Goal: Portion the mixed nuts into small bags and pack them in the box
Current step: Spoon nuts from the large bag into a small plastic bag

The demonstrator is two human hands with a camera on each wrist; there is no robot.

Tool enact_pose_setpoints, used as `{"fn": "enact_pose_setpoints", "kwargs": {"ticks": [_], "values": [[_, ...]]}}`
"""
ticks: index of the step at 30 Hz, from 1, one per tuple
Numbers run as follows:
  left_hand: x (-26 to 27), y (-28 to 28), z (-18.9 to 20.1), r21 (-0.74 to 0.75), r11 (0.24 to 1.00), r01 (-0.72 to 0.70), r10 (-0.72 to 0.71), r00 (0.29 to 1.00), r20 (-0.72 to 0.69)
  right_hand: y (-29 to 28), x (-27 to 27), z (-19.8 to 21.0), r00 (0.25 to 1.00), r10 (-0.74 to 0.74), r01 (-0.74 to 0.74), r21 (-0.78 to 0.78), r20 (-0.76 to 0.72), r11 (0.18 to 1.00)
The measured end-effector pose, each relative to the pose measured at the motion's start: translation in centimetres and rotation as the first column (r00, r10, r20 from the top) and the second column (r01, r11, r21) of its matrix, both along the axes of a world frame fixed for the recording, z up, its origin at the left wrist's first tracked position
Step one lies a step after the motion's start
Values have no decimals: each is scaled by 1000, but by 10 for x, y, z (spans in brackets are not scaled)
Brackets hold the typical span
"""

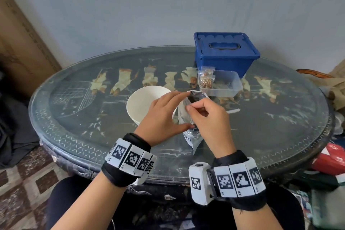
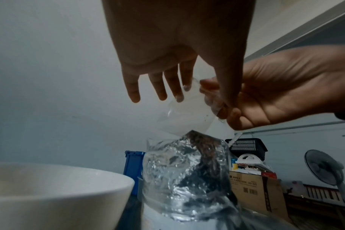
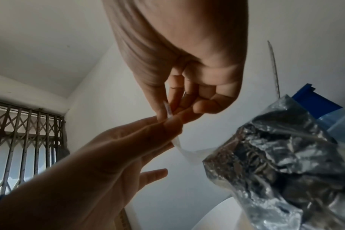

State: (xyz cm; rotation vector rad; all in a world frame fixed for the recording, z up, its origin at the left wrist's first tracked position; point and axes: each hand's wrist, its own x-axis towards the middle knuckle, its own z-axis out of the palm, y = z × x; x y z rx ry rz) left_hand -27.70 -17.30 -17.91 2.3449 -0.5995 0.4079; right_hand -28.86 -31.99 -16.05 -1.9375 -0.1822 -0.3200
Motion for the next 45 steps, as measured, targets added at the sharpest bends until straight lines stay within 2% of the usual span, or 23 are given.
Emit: {"fn": "enact_pose_setpoints", "kwargs": {"ticks": [6,11,17,23,28,34,40,43,45], "values": [[-8,0,-8,-54,999,10,-11,1000,-21,-4,-9,3,996,42,-36,73,-74,997],[-12,2,-5,-108,994,4,-4,1000,2,-11,-18,7,990,117,-116,15,-85,993],[-12,2,-5,-50,998,40,-39,999,17,-16,-19,15,978,154,-154,13,-139,988],[-13,-2,-5,-55,997,62,-61,998,15,-11,-21,14,963,200,-190,73,-180,979],[-15,-3,-6,-82,995,59,-59,998,-4,-11,-22,16,970,183,-164,127,-161,978],[-14,-1,-5,-107,993,55,-51,998,37,-10,-20,14,985,125,-107,152,-116,983],[-15,2,-8,-93,995,43,-35,995,88,-8,-20,9,999,34,-34,-9,-25,999],[-15,2,-8,-80,996,37,-29,994,101,-10,-22,13,995,98,-92,-158,33,983],[-16,0,-7,-62,997,40,-33,993,115,-10,-22,16,989,147,-150,-205,-29,967]]}}
